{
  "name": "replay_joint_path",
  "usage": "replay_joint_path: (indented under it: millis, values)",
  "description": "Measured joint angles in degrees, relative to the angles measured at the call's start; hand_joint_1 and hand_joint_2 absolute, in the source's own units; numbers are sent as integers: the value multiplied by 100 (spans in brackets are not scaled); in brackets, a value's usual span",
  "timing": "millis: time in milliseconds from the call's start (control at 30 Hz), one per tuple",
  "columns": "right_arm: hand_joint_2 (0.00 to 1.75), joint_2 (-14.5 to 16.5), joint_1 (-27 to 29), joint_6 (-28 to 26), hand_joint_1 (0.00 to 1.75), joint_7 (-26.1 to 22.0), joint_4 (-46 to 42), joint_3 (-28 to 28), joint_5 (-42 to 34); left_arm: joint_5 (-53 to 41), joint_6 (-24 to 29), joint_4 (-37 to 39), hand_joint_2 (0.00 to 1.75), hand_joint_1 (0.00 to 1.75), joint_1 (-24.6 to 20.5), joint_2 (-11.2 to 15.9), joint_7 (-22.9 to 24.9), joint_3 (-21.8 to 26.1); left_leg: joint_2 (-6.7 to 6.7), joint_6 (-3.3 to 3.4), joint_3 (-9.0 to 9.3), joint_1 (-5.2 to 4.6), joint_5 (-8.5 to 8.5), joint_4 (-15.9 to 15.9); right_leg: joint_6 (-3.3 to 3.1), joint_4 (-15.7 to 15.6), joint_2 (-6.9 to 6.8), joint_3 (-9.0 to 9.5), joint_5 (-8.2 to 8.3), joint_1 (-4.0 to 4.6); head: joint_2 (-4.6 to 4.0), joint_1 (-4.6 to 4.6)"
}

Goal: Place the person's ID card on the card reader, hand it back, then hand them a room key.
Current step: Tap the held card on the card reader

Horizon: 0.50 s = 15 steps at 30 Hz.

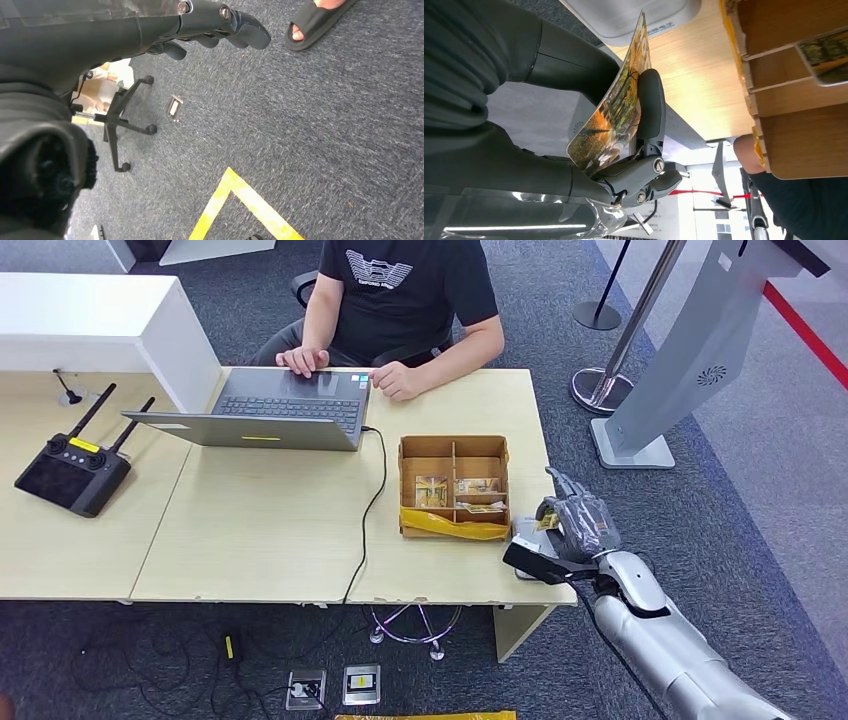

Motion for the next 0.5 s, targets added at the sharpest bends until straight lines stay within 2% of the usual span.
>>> replay_joint_path:
  millis: [500]
  values:
    - [175, -33, 88, -21, 175, -122, 326, 84, -172, 50, 63, 7, 0, 0, 0, -57, -54, 59, 0, 0, 0, 1, -1, 0, 0, 0, 2, -1, 0, 1, 0, -1]
